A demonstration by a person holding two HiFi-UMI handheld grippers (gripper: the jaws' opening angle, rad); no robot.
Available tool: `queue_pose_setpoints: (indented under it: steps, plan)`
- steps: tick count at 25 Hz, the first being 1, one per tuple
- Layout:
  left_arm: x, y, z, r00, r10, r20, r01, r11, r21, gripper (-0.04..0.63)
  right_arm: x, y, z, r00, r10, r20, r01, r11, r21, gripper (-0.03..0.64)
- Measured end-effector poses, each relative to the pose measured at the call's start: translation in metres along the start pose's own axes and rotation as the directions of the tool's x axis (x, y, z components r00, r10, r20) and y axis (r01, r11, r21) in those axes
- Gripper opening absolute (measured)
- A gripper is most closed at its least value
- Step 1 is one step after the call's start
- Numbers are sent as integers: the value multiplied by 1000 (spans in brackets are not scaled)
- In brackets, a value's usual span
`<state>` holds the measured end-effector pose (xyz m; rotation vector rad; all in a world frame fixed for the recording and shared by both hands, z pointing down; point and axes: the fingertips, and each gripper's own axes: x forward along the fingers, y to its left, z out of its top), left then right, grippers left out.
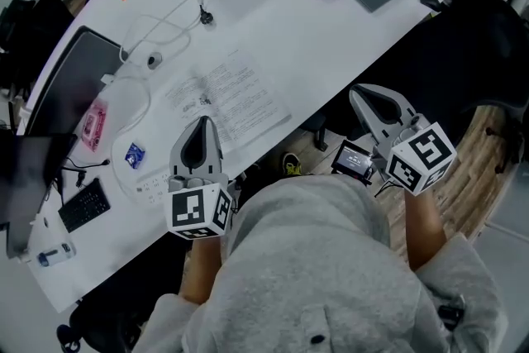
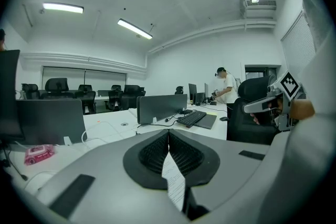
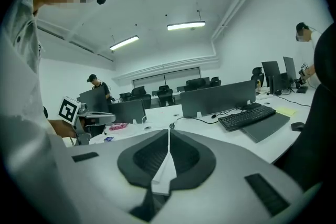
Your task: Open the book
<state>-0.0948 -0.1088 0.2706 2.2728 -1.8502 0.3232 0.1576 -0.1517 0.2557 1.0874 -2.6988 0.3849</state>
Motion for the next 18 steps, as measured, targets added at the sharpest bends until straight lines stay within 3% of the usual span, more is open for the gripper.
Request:
queue_pose_setpoints:
  steps: [18]
  plan:
    - [11,2,7,1000,11,3,-11,1000,15,11,18,-10,6,1000,-19,6,19,1000,-13,35]
